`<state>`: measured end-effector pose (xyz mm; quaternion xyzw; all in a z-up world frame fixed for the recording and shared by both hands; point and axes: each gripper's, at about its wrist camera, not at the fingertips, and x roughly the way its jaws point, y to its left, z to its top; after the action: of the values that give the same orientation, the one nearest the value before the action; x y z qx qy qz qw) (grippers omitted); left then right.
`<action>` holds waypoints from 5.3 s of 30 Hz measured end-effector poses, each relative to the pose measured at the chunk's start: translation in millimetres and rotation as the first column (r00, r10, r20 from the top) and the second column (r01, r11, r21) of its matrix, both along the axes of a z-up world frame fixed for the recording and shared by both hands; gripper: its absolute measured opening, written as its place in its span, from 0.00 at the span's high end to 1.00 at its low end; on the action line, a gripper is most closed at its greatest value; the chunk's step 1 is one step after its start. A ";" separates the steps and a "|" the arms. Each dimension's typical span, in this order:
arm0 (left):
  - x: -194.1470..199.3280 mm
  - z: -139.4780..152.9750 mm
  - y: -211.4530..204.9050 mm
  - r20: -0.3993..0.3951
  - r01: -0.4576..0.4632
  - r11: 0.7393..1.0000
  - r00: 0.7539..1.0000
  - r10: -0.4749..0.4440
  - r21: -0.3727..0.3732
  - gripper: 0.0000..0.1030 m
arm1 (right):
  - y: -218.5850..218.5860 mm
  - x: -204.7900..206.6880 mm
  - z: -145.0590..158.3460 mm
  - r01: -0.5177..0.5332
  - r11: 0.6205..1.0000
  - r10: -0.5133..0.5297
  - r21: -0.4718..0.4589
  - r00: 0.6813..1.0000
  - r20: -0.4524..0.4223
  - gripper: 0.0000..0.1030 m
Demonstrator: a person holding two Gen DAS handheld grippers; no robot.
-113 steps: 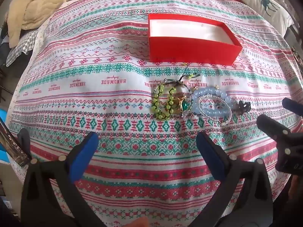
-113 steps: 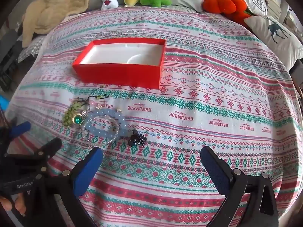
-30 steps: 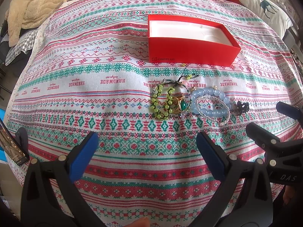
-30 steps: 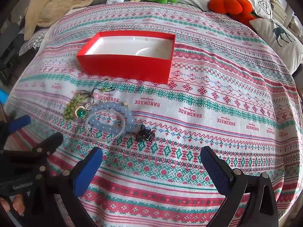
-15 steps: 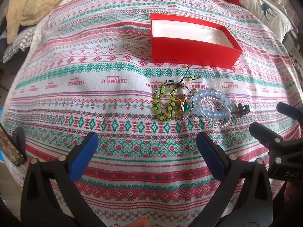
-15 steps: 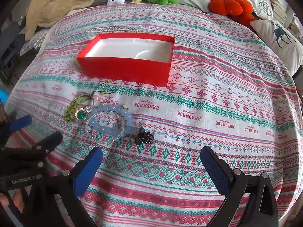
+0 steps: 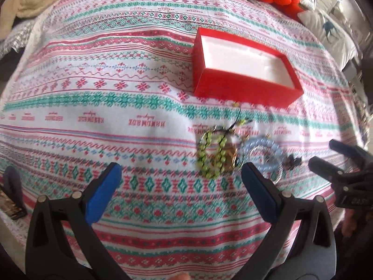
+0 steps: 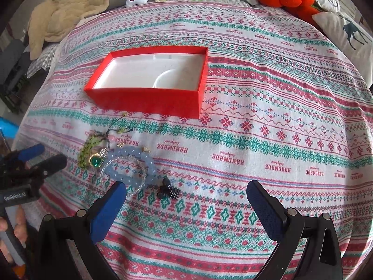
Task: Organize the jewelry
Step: 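Grasp the pale blue bead bracelet with the right gripper while the left grasps the thin beaded bracelet, then carry both bracelets into the red box and open both grippers, then grasp the yellow-green beaded bracelet with the left gripper while the right grasps the silver chain bracelet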
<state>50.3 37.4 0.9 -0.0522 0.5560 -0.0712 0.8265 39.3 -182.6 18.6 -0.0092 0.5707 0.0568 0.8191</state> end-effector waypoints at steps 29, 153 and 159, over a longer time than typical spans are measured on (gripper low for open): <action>63.0 -30.2 -19.3 -0.155 0.089 0.993 0.983 -0.101 -0.084 0.74 | 25.4 41.8 -48.4 -0.039 0.986 0.067 0.161 0.983 -0.173 0.69; -13.6 9.8 1.2 0.060 0.103 0.994 0.993 -0.105 0.038 0.21 | 25.5 -9.4 26.4 -0.098 0.995 0.100 -0.016 0.985 0.143 0.26; -24.4 2.2 4.1 0.066 0.144 0.989 0.987 -0.146 0.030 0.21 | 16.0 -19.3 11.2 -0.092 0.994 0.098 -0.056 0.987 0.127 0.26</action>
<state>25.8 41.4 3.0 0.0014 0.5309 -0.1259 0.8380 20.0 -166.6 29.8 -0.0605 0.5164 0.0809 0.8504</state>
